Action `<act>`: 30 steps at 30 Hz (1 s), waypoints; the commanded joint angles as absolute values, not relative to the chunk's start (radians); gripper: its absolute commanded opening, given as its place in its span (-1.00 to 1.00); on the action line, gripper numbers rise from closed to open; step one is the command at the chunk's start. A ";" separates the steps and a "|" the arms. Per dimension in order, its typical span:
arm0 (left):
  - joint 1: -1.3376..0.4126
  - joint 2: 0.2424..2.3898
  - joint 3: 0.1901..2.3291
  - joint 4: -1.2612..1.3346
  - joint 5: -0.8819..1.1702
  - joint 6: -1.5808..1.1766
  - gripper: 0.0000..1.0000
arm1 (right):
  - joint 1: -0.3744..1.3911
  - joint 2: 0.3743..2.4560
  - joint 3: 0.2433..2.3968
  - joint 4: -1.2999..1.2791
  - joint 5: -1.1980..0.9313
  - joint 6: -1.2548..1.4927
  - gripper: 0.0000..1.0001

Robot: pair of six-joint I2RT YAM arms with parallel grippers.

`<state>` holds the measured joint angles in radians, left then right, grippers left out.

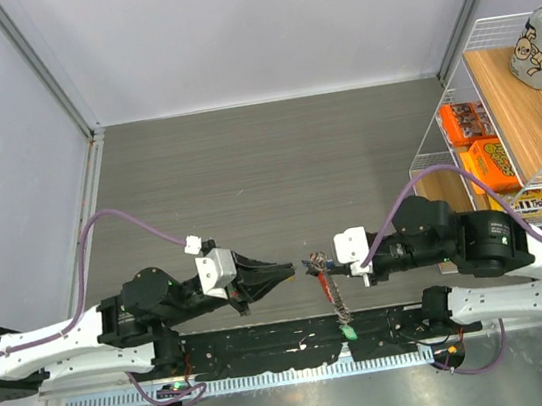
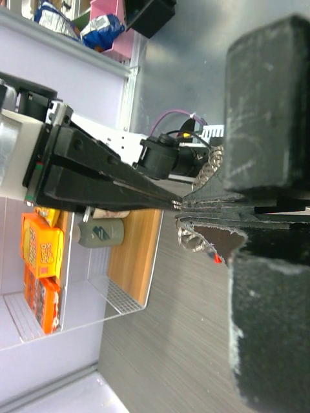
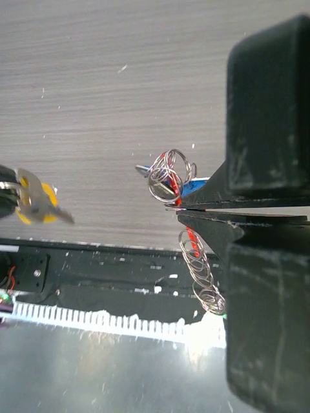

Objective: Put the keys on the keyring

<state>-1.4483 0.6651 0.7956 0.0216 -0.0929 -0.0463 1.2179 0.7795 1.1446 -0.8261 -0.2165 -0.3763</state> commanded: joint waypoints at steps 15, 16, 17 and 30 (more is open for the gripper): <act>-1.445 0.753 0.905 0.031 0.009 -0.092 -1.00 | 1.380 0.787 1.183 -0.647 0.060 -0.614 -0.89; -1.443 0.753 0.904 0.031 0.009 -0.086 -1.00 | 1.393 0.790 1.183 -0.649 0.064 -0.627 -0.89; -1.443 0.753 0.907 0.031 0.009 -0.083 -1.00 | 1.399 0.788 1.183 -0.652 0.066 -0.635 -0.89; -1.439 0.749 0.904 0.034 0.018 0.029 -1.00 | 1.442 0.802 1.256 -0.758 -0.113 -0.677 -0.89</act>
<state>-1.4433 0.7578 0.8639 0.0040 0.0120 -0.0414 1.4330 0.8036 1.1744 -0.7635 -0.0166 -0.6613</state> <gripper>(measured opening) 0.035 0.063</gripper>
